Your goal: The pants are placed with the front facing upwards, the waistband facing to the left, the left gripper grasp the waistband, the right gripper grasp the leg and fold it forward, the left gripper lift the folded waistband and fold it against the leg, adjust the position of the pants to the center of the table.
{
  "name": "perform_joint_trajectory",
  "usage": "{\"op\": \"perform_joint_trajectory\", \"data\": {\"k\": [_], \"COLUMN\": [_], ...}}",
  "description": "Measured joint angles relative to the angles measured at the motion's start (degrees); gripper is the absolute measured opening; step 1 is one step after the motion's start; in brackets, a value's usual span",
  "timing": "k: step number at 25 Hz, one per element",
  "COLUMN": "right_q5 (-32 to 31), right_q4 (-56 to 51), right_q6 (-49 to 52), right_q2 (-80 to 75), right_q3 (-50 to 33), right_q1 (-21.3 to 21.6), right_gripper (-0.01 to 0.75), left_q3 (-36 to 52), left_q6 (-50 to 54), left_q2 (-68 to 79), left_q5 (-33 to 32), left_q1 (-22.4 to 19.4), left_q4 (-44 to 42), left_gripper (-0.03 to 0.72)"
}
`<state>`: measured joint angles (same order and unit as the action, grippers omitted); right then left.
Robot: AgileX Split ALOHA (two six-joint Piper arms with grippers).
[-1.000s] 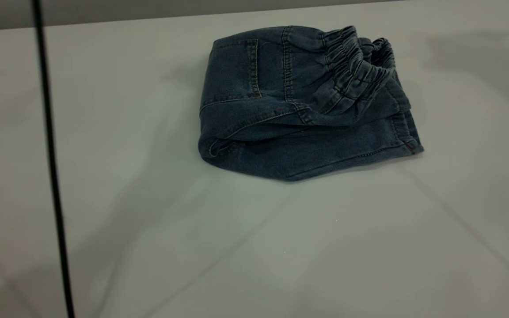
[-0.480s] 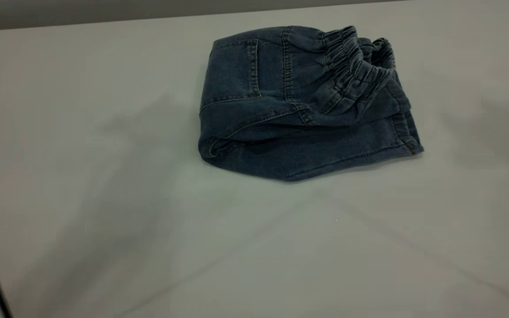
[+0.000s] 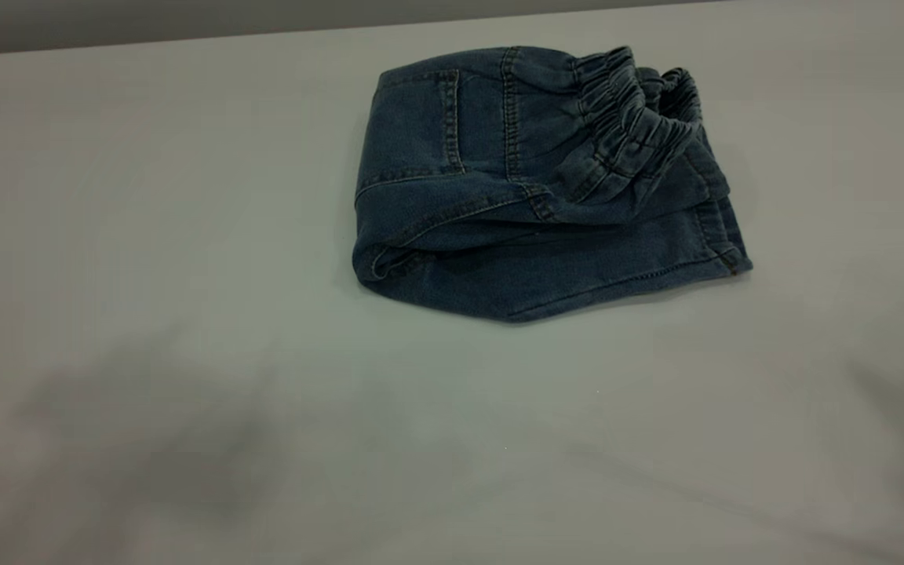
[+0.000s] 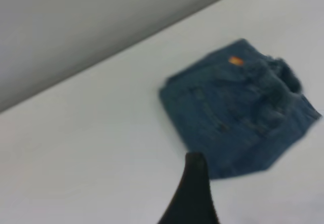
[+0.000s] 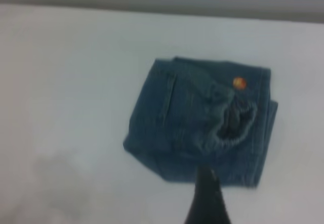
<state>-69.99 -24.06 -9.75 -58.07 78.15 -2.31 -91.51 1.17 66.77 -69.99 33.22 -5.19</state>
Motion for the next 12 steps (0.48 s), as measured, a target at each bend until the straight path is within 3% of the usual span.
{"op": "perform_joint_trajectory", "data": {"k": [12], "right_q5": [0.00], "right_q4": [-0.16], "right_q6": [-1.63], "right_q2": [24.01], "right_q3": [-18.43], "right_q1": [0.00], "right_gripper": [0.441], "left_q3": [23.59], "left_q6": [0.00], "left_q2": [-24.40], "left_q5": [-0.07], "left_q1": [0.00], "left_q4": [0.91], "left_gripper": [0.581]}}
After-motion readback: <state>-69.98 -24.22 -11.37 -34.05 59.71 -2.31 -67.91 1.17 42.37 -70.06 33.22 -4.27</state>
